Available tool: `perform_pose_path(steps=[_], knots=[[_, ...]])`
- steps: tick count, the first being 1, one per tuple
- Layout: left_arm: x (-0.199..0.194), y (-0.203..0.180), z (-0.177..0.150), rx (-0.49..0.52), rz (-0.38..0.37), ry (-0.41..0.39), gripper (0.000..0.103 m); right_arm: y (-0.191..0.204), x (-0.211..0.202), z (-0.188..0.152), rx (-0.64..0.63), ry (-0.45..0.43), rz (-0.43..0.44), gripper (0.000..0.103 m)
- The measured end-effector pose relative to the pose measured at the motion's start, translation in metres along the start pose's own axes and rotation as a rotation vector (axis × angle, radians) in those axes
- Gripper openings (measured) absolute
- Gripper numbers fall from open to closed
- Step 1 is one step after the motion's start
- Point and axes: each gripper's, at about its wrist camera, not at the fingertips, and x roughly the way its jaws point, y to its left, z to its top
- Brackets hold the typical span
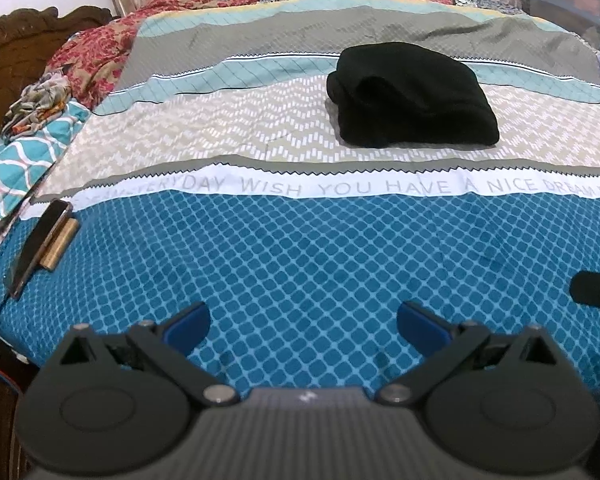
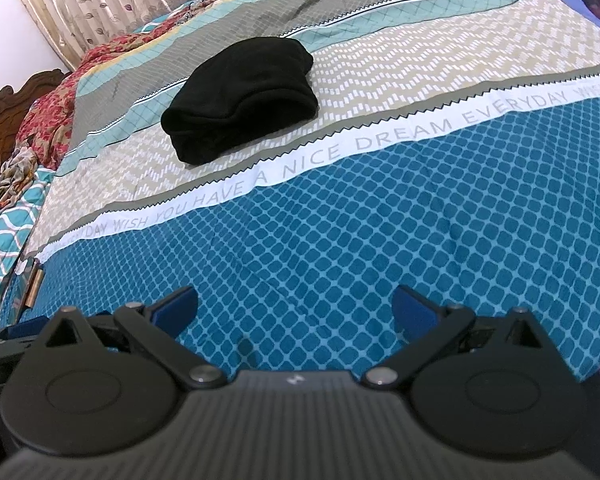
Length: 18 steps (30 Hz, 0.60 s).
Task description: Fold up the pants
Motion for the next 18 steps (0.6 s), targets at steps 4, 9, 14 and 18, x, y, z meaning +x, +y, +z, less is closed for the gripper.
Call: perform_pose_path(steps=[4,9,14,18], knots=[[-0.0007,0.0014,0.0001,-0.007,0.019,-0.010,0.103,-0.0007,0.0001,0.0008,0.000,-0.001,0.000,0.103],[0.0001,0.0030,0.0001,0.000,0.051,-0.023,0.103,-0.0003,-0.0002,0.0010,0.000,-0.001,0.000,0.103],[0.0017,0.0031,-0.0003,0.002,0.064,-0.013,0.103,0.0006,-0.0007,0.0009,-0.004,-0.004,0.001,0.103],[0.0032,0.0029,-0.0003,0.000,0.050,0.000,0.103,0.0000,-0.0003,0.0017,-0.006,-0.004,0.004,0.103]])
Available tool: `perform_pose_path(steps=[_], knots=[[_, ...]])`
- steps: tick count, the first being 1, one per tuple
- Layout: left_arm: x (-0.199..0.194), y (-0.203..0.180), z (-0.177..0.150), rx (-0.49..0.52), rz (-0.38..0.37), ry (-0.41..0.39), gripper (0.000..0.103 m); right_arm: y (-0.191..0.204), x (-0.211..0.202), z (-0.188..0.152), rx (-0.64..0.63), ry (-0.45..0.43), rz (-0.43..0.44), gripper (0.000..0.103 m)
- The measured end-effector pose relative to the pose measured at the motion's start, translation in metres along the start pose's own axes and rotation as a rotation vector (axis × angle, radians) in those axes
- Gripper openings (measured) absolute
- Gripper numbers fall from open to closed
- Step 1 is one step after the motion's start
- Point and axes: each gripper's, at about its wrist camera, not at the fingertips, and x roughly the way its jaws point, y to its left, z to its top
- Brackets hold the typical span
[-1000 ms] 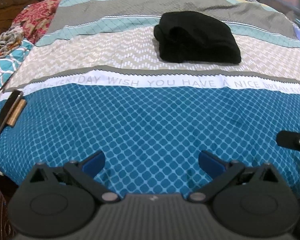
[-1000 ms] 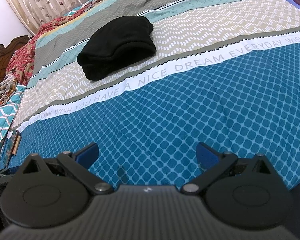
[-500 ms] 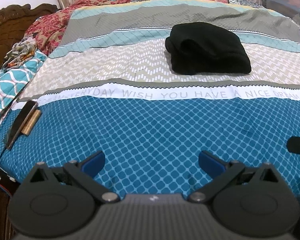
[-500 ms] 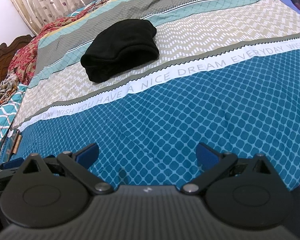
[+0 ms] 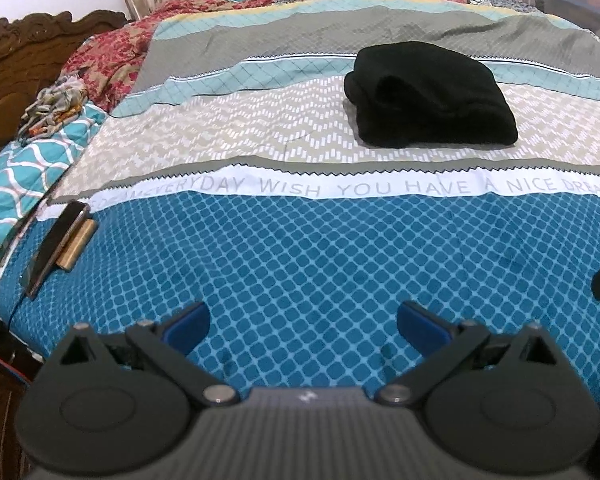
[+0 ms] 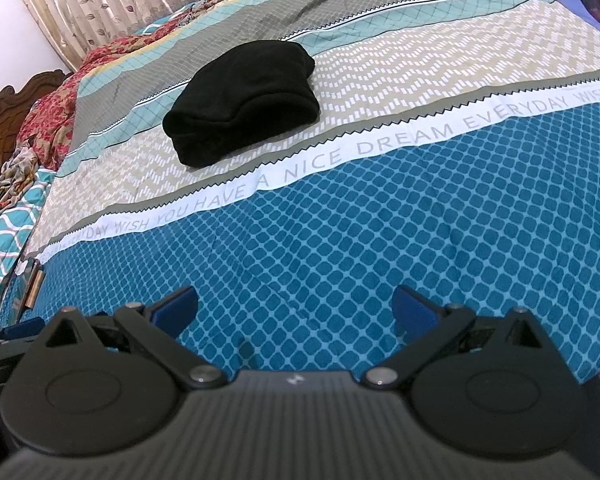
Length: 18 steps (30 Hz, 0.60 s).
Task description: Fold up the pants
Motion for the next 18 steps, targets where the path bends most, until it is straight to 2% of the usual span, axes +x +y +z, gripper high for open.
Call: perform_pose_path(steps=[18], knots=[[0.0048,0.0012,-0.0013,-0.010,-0.006,0.045,0.103,-0.0016,0.0001,-0.0015,0.007,0.012,0.008,0.103]])
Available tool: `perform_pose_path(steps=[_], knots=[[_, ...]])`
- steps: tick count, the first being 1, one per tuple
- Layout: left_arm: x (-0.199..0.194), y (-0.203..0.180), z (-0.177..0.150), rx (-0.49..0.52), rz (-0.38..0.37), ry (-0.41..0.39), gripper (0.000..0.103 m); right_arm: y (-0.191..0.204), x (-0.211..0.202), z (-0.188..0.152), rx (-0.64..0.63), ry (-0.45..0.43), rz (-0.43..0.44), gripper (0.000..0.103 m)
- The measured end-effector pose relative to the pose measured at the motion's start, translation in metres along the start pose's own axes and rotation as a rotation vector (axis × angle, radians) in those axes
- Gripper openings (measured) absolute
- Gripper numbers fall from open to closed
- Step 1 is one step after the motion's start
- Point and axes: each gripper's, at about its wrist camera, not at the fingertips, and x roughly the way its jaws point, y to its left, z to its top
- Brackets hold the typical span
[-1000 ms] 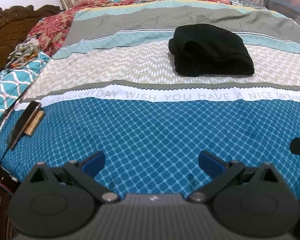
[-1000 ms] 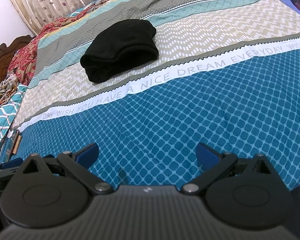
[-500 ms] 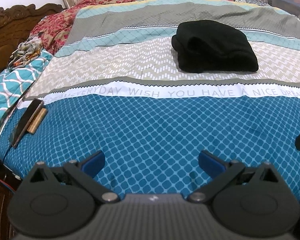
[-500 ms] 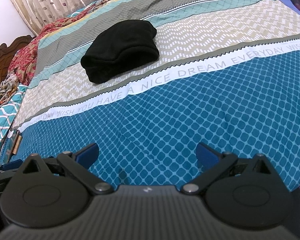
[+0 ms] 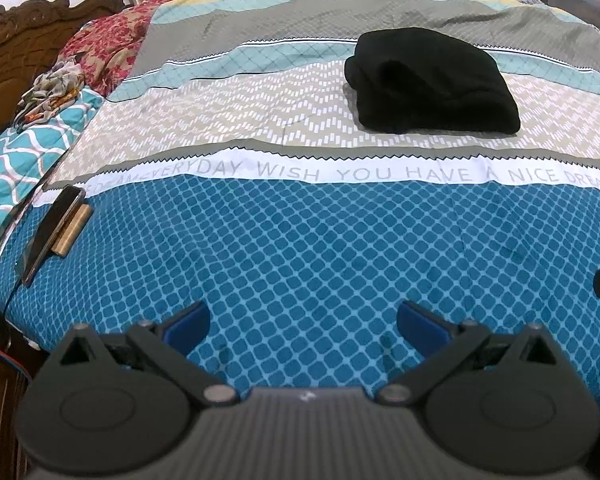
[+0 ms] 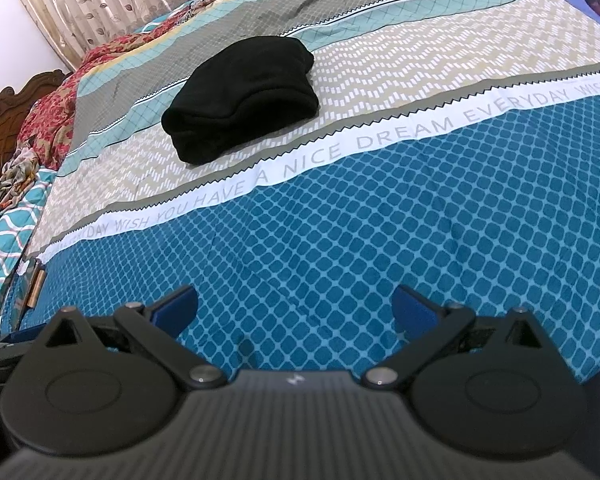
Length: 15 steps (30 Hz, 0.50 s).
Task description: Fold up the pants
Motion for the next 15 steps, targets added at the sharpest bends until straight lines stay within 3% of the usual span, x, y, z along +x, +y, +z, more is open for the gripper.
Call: perform_pose_path(steps=[15], knots=[[0.0053,0.0022,-0.0010,0.004,-0.004,0.030,0.103,0.0007,-0.0011,-0.0011,0.005,0.001,-0.002,0.103]])
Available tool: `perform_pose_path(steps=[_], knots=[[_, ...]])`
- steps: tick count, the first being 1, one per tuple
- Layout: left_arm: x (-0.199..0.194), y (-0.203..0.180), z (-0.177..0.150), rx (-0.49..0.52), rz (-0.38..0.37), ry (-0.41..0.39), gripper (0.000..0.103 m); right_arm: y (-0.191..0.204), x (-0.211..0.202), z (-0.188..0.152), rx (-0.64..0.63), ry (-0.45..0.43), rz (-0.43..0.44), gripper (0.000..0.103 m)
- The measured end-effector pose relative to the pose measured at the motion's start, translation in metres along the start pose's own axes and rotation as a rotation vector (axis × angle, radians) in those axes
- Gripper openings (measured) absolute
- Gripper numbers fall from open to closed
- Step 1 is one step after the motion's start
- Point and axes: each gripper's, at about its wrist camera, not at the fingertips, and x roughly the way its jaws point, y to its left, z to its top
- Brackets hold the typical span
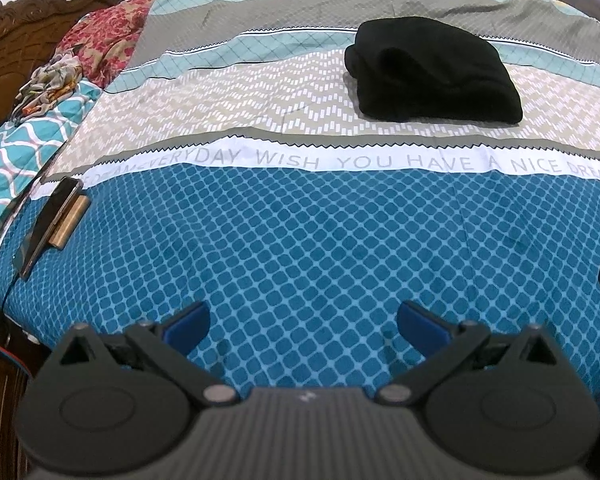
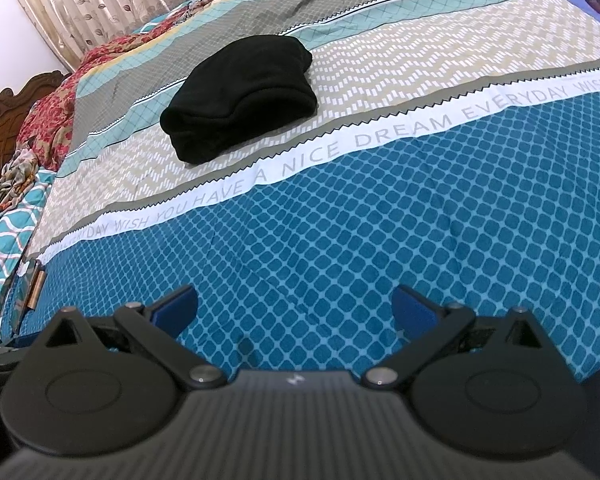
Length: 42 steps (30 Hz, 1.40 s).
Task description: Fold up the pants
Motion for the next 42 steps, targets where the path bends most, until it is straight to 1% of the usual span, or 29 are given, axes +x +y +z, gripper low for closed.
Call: perform_pose_path(steps=[26,42], knots=[[0.007,0.001,-0.004,0.001,-0.009,0.043,0.103,-0.007,-0.005,0.000,0.029,-0.016,-0.024,0.103],[0.010,0.001,-0.006,0.007,-0.020,0.061,0.103,-0.011,-0.007,0.003,0.040,-0.012,-0.019,0.103]])
